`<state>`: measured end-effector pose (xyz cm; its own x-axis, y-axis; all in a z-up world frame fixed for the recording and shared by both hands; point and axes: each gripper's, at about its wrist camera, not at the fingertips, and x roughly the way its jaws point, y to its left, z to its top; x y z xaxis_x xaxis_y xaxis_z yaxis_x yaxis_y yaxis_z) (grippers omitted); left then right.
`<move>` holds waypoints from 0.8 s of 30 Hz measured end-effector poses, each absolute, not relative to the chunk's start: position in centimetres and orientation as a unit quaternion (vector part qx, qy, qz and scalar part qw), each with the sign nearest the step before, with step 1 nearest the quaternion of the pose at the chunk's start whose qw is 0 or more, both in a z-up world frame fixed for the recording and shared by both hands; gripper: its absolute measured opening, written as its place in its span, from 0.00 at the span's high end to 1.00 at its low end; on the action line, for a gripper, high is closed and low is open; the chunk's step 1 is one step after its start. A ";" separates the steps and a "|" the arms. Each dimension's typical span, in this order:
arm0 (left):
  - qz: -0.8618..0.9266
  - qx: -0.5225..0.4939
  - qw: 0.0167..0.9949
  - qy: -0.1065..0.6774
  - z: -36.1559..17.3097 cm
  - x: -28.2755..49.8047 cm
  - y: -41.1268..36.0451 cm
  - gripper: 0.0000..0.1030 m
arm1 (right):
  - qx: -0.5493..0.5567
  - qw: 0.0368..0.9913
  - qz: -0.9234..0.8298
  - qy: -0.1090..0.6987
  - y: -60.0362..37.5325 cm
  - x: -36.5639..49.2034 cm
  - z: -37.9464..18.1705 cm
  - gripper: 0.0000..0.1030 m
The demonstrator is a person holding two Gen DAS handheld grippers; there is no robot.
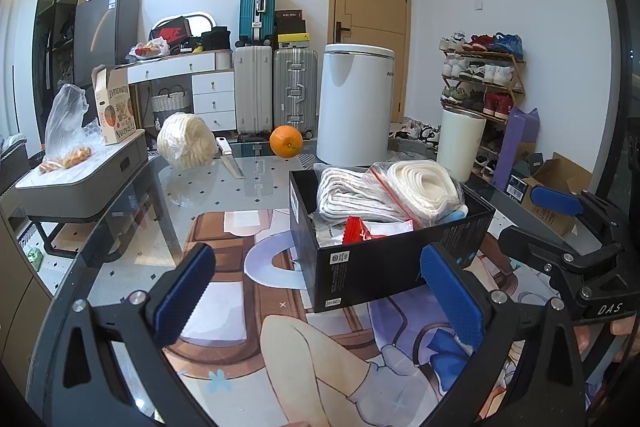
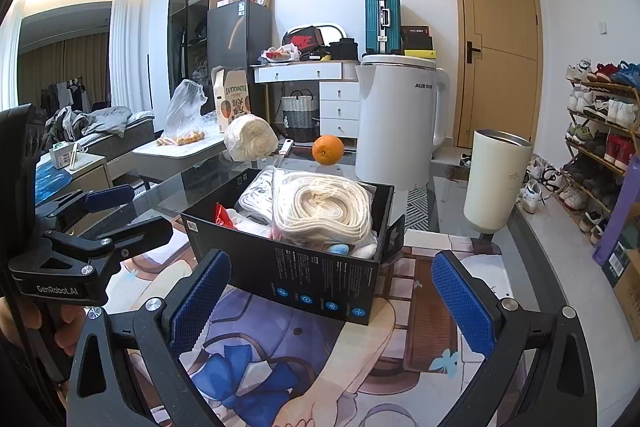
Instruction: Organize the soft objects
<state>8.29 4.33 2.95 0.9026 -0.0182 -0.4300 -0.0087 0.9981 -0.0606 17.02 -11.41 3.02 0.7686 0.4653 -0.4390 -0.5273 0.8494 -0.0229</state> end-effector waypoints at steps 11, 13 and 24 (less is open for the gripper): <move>-0.002 -0.034 0.975 0.220 3.0 8.2 4.4 0.00 | -0.072 0.937 0.266 0.213 -11.4 16.9 3.0 0.01; -0.002 -0.035 0.975 0.220 3.0 8.2 4.5 0.00 | -0.072 0.937 0.266 0.213 -11.4 16.9 3.0 0.01; 0.000 -0.036 0.975 0.220 3.0 8.3 4.5 0.00 | -0.072 0.938 0.266 0.213 -11.4 16.9 3.0 0.01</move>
